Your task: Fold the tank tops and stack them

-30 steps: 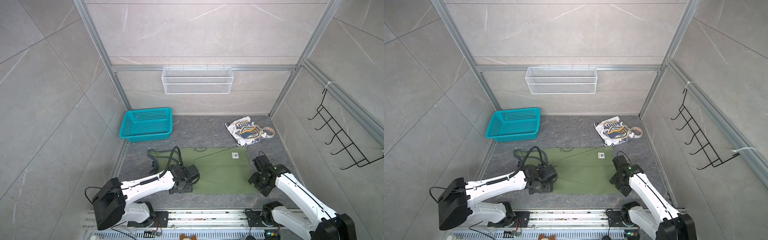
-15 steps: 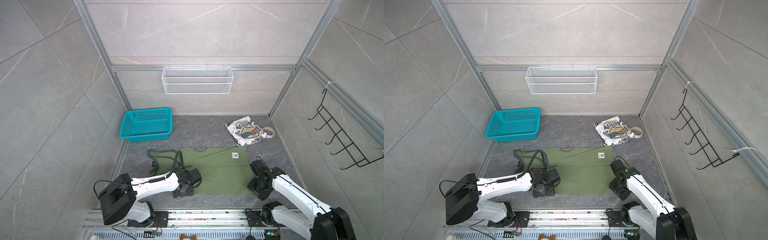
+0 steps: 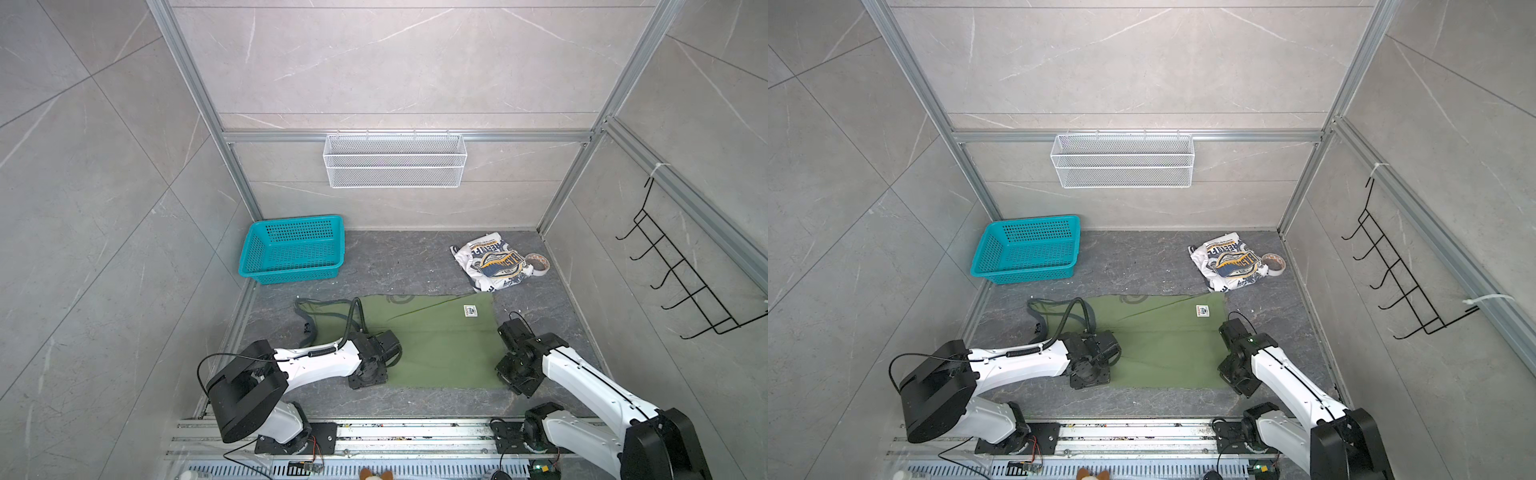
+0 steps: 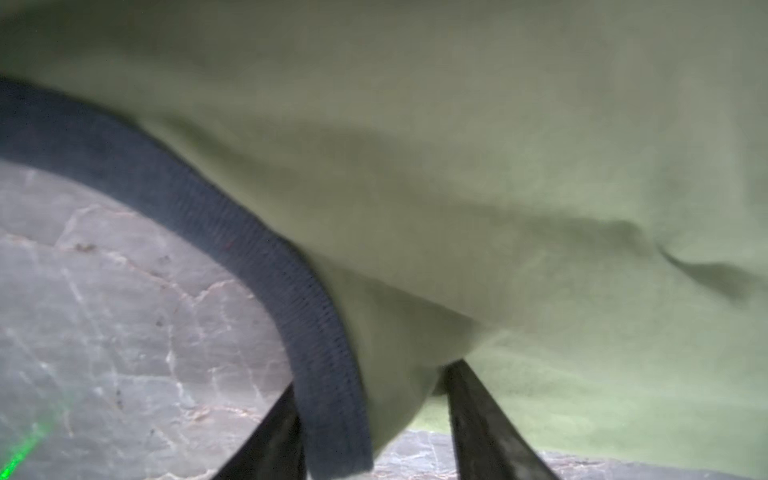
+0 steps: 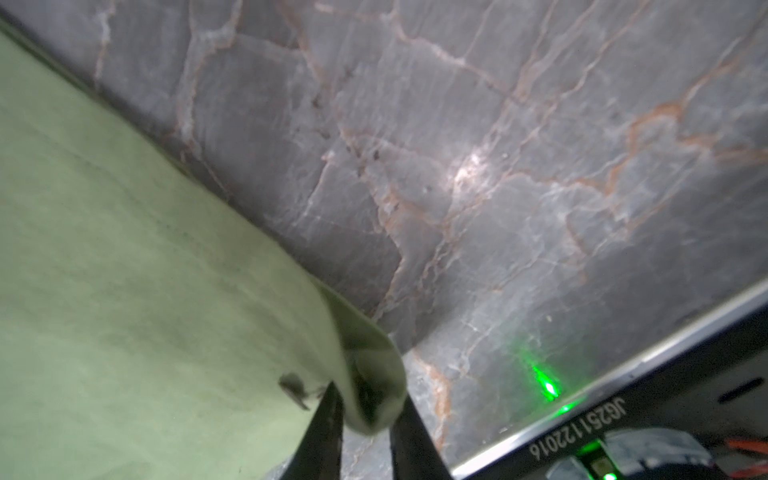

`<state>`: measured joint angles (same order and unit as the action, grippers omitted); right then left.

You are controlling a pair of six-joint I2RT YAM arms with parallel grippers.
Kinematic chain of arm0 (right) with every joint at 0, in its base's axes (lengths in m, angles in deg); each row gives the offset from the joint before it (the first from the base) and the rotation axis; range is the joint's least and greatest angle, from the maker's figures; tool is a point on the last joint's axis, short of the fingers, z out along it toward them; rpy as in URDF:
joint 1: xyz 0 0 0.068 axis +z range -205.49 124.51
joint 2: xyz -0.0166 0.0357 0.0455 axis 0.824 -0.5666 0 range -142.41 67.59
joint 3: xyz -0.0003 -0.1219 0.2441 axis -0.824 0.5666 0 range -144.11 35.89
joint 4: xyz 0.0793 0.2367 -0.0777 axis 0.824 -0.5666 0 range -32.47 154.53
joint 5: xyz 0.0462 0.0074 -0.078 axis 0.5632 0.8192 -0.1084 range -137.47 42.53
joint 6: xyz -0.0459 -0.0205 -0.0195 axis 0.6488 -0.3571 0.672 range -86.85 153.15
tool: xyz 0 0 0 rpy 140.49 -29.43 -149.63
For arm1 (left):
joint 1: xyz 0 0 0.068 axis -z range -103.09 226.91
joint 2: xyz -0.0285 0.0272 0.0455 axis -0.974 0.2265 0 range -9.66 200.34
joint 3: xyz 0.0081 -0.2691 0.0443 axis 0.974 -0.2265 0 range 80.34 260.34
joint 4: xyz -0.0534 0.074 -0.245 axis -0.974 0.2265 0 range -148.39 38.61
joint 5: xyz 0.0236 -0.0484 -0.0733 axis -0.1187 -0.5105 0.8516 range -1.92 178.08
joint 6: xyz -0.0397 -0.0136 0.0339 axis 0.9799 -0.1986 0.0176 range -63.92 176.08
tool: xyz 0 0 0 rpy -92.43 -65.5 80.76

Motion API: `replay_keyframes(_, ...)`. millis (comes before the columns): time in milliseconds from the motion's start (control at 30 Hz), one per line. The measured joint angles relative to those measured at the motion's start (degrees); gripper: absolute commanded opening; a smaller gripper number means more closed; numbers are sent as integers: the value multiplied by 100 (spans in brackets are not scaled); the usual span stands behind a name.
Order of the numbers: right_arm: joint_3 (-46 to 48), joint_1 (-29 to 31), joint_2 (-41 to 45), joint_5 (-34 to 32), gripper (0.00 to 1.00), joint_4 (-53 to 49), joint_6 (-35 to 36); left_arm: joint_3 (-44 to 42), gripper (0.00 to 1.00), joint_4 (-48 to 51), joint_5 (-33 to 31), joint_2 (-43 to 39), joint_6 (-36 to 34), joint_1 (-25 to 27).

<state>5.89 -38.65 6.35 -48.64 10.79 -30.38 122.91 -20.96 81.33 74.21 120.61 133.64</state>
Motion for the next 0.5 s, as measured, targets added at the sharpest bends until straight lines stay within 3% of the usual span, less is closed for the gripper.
replay_keyframes(300, -138, 15, -136, -129, 1, -4, 31, 111, 12, 144, -20, 0, -48, 0)
replay_keyframes(500, -470, 20, -20, -490, 1, -271, 168, 271, 7, 297, -149, -326, -90, 13)
